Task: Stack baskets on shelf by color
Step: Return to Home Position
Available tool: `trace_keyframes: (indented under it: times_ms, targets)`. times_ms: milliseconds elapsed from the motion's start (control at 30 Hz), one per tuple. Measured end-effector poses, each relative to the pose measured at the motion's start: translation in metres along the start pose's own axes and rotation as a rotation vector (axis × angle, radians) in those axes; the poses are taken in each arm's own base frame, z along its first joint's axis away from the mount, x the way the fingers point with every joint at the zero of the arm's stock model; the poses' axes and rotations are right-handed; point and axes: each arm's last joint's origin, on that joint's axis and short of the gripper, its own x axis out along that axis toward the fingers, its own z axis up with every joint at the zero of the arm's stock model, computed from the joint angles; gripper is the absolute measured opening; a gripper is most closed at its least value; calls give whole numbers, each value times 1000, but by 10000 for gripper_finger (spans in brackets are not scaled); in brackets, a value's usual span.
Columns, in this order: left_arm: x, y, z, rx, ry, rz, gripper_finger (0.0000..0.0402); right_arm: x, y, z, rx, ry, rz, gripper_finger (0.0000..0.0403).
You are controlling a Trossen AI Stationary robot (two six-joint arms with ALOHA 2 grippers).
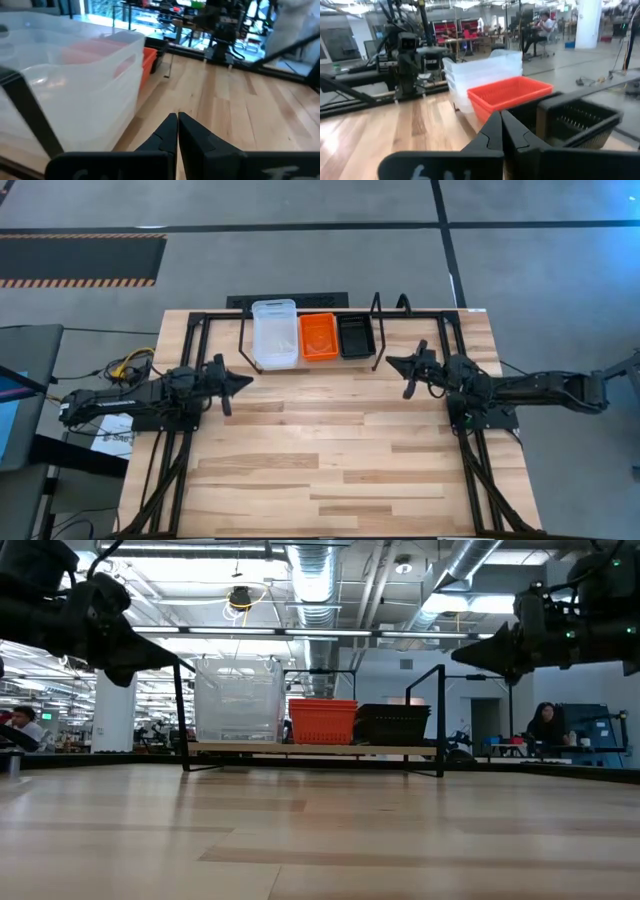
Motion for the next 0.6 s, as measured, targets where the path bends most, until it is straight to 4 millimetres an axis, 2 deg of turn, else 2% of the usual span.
trace_keyframes:
  times_ms: [200,333,600]
  targets:
    - [0,0,0,-159,-3,8,0,1,4,8,-120,-40,29,4]
    - [0,0,0,-240,4,-13,0,1,7,10,-120,-47,44,4]
    - [0,0,0,-256,5,-16,0,1,8,10,-89,-48,40,10]
